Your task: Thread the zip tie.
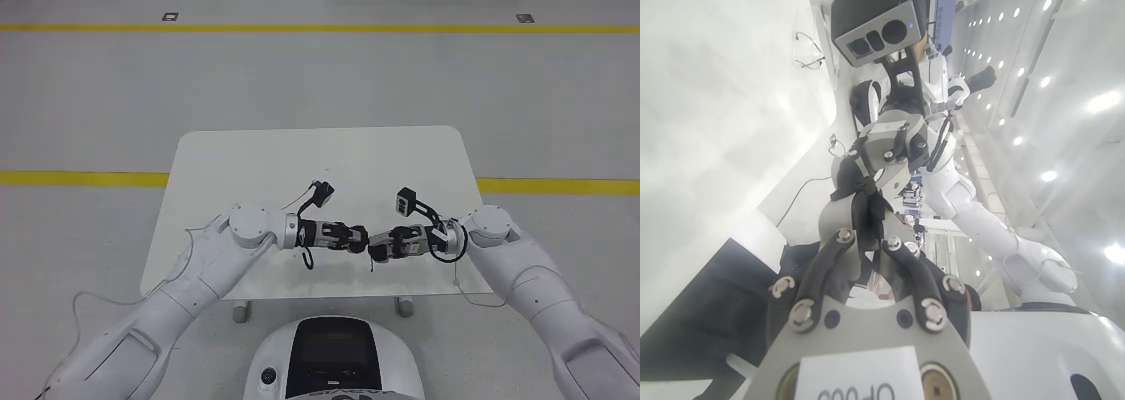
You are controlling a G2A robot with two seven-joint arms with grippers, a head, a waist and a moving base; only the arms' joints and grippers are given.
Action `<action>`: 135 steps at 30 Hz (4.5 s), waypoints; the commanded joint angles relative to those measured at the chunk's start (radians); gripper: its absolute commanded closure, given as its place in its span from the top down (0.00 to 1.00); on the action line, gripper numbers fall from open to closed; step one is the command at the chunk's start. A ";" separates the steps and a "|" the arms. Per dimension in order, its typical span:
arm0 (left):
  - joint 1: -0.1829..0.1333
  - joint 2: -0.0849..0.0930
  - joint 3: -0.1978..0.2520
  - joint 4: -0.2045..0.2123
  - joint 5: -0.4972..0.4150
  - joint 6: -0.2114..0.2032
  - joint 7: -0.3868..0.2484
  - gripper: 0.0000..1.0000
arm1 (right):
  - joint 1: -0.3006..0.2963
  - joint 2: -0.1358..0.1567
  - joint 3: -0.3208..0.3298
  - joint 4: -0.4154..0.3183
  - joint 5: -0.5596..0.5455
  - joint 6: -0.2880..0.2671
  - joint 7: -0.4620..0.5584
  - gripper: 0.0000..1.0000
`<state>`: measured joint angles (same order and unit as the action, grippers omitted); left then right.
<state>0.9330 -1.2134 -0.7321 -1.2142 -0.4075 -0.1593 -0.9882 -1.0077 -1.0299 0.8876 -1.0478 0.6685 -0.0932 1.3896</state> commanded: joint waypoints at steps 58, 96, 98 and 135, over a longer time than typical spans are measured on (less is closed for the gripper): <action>0.101 -0.075 -0.076 0.092 -0.459 -0.155 0.436 0.00 | -0.256 -0.070 0.344 -0.331 -0.258 -0.247 -0.524 1.00; 0.122 -0.088 -0.094 0.053 -0.423 -0.143 0.498 0.00 | -0.282 -0.120 0.355 -0.368 -0.348 -0.247 -0.642 0.18; 0.122 -0.088 -0.094 0.053 -0.423 -0.143 0.498 0.00 | -0.283 -0.123 0.359 -0.366 -0.350 -0.247 -0.638 0.16; 0.122 -0.088 -0.094 0.053 -0.423 -0.143 0.498 0.00 | -0.293 -0.163 0.404 -0.343 -0.373 -0.247 -0.594 0.12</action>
<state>1.0547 -1.3011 -0.8261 -1.1608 -0.8307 -0.3020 -0.4899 -1.3004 -1.1915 1.2907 -1.3917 0.2959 -0.3400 0.7946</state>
